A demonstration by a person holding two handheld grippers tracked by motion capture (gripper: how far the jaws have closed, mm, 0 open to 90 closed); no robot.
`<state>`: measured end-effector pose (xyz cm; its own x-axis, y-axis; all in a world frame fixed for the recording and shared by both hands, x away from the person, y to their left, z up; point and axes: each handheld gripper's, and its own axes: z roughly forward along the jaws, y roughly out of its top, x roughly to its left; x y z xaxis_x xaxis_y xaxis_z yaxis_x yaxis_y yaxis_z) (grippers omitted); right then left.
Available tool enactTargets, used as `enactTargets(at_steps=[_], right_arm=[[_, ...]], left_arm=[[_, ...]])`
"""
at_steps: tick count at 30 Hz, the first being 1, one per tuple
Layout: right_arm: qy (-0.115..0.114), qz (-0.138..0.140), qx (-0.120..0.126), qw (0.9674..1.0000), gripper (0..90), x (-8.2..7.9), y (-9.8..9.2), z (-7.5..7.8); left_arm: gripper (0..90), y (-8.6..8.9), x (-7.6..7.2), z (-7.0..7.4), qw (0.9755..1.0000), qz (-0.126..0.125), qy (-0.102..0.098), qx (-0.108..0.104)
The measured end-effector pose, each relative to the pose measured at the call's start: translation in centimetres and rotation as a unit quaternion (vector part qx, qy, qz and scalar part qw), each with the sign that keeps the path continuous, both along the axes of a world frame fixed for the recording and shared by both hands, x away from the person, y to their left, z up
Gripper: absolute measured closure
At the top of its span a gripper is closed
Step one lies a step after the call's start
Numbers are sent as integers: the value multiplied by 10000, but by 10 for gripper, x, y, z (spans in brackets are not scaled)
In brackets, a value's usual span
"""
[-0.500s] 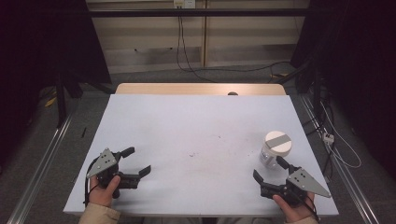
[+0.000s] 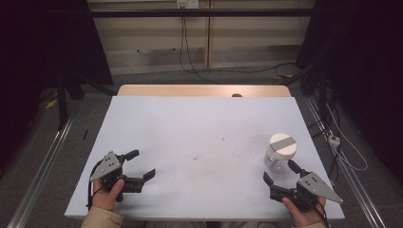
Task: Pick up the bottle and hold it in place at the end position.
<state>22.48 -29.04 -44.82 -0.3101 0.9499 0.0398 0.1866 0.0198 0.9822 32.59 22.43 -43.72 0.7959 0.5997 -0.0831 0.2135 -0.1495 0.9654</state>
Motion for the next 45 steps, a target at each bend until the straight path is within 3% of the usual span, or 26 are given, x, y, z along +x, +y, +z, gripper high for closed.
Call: enactTargets(at_steps=[19, 35, 45], right_arm=[[311, -617, -44, 9976, 52, 17, -16, -6], [469, -661, -154, 9966, 47, 43, -16, -10], [518, -744, -80, 9959, 48, 56, -16, -10]], left_arm=[[40, -3, 1, -1, 10000, -7, 31, 15], [40, -4, 1, -1, 10000, -59, -6, 77], [40, -5, 1, -1, 9999, -58, 31, 92]])
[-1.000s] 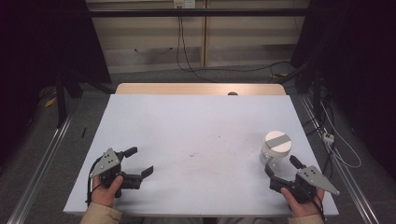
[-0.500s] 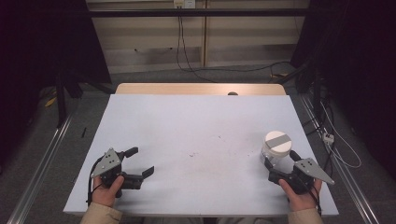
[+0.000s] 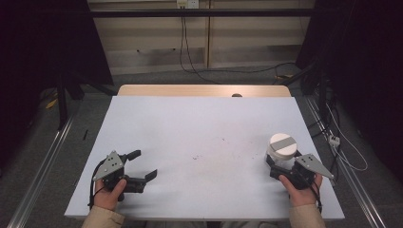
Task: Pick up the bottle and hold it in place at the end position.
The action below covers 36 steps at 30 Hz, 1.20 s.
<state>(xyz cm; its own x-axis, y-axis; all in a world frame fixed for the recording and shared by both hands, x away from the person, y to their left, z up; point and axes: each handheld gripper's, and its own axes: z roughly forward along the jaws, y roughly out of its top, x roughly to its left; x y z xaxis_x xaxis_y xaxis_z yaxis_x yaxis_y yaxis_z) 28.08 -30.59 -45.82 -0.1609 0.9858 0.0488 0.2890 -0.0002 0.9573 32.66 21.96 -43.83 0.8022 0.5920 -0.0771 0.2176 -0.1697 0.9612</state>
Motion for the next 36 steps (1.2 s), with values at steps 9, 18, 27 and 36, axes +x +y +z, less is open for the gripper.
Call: enactTargets(at_steps=[9, 18, 27, 36], right_arm=[[29, -26, -10, 10000, 61, 12, 2, 0], [74, 49, -33, 10000, 129, 17, 3, 0], [69, 82, -10, 9999, 161, 18, 2, 0], [59, 158, -51, 9998, 184, 18, 0, 1]], left_arm=[[40, 0, 0, 0, 10000, -4, 3, 1], [41, 0, 0, 0, 10000, -3, -3, 4], [40, -1, 1, 0, 10000, -28, -18, 20], [40, -2, 1, -1, 10000, -44, -22, 20]])
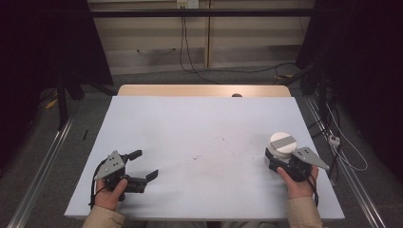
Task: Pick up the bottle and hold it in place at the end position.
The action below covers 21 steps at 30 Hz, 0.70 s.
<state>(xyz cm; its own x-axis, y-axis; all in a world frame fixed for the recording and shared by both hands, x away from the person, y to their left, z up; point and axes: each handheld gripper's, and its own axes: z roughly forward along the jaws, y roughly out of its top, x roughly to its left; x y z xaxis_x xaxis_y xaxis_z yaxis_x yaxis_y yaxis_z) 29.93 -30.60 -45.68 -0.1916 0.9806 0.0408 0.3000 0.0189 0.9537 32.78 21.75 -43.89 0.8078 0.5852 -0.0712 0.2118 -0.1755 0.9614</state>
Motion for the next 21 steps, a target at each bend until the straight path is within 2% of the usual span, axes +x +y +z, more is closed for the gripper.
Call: enactTargets(at_steps=[9, 21], right_arm=[[-194, 197, -28, 9996, 184, 5, 10, 6], [-236, 453, -52, 9987, 184, 15, 26, 11]], left_arm=[[40, 0, 0, 0, 10000, -3, -2, -10], [40, -1, 1, 0, 10000, -23, 10, -10]])
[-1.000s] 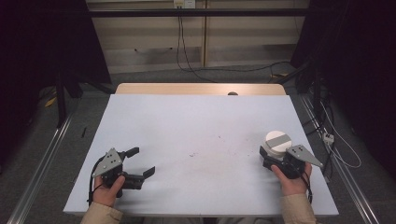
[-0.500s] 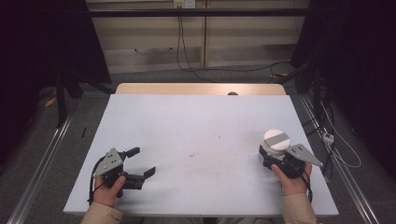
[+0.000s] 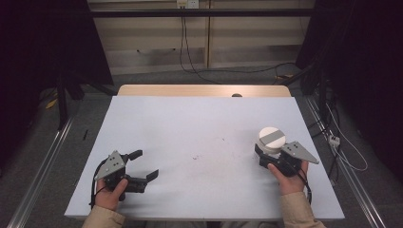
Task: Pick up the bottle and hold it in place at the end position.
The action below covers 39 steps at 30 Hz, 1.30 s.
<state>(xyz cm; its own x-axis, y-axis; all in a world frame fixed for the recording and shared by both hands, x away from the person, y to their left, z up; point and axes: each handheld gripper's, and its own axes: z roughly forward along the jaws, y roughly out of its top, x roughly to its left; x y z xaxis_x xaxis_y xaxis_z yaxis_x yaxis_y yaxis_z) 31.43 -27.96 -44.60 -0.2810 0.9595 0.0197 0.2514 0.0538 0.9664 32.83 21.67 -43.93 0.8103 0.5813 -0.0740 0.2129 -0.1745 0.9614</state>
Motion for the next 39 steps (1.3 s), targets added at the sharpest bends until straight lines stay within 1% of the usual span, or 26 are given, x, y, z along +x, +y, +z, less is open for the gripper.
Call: enactTargets(at_steps=[4, 19, 29, 31, 33, 36, 39], right_arm=[[-18, 70, 42, 10000, 184, 3, 4, 1], [-46, 277, 55, 9996, 184, 13, 18, 3], [-67, 357, 68, 9993, 184, 20, 30, 4], [-56, 365, 64, 9993, 184, 21, 31, 4], [-77, 371, 4, 9993, 184, 22, 34, 5], [-76, 419, 41, 9991, 184, 24, 37, 5], [-74, 450, 20, 9990, 184, 27, 41, 5]], left_arm=[[40, -1, 0, 0, 10000, -12, -6, -2], [40, -1, 0, 0, 10000, -24, 3, -16], [40, -1, 0, 0, 10000, -22, 9, -25], [41, -1, 0, 0, 10000, -25, 9, -32], [40, -1, 0, 0, 10000, -16, 15, -48], [40, -1, 1, 0, 10000, -24, -4, -41], [40, -2, 0, 0, 10000, -30, 7, -46]])
